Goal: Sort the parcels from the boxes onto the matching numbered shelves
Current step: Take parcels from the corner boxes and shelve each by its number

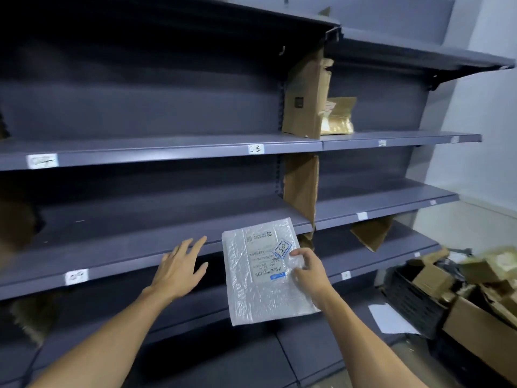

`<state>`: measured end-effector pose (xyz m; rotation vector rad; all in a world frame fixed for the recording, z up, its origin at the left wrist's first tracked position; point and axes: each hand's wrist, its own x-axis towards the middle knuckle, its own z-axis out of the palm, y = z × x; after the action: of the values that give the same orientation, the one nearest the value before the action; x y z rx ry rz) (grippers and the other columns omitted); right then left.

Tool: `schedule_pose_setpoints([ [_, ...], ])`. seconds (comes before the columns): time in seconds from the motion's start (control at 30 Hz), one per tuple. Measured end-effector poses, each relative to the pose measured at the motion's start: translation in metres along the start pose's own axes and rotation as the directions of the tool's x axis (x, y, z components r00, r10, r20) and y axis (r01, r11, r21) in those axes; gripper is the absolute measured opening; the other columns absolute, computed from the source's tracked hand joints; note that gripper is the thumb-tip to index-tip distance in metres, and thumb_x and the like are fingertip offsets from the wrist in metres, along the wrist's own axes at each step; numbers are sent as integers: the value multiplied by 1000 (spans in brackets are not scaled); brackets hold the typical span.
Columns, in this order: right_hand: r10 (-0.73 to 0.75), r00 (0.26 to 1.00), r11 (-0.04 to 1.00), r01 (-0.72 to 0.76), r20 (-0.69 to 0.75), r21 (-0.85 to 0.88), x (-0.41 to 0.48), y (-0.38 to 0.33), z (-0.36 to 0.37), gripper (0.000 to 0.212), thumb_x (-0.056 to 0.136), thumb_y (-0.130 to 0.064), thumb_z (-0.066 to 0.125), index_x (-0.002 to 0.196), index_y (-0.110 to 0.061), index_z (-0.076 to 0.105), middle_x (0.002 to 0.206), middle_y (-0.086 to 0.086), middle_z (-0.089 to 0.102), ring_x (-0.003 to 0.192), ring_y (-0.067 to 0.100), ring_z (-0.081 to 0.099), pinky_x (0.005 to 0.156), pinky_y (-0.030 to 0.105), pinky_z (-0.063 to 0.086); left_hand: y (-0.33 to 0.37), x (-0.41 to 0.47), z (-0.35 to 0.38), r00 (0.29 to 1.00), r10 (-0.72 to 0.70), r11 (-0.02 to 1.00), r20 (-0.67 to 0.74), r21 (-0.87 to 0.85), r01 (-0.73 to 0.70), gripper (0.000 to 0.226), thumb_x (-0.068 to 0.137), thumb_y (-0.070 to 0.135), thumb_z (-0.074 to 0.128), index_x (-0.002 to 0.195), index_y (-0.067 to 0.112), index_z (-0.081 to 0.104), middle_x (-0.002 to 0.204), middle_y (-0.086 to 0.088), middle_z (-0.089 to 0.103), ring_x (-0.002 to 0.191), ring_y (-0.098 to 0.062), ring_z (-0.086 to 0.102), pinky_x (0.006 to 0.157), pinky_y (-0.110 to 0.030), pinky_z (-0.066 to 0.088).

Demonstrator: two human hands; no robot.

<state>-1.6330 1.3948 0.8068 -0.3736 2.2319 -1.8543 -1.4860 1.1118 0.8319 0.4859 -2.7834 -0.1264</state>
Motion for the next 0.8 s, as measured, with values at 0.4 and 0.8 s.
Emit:
schedule_pose_setpoints([
  [0.4, -132, 978, 991, 134, 163, -3, -30, -72, 79, 45, 84, 14, 43, 103, -24, 59, 113, 1, 61, 71, 15, 58, 51, 26, 44, -69, -61, -75, 983, -154, 981, -102, 99, 164, 67, 102, 47, 41, 159, 30, 10, 161, -5, 23, 142, -27, 34, 109, -44, 33],
  [0.8, -322, 925, 947, 319, 202, 45, -60, -180, 188, 42, 87, 13, 46, 106, -23, 59, 110, -6, 56, 42, 0, 39, 46, 18, 39, -175, -73, -171, 955, -172, 966, -240, 149, 211, 68, 102, 47, 41, 159, 30, 8, 162, -6, 21, 144, -26, 31, 110, -43, 33],
])
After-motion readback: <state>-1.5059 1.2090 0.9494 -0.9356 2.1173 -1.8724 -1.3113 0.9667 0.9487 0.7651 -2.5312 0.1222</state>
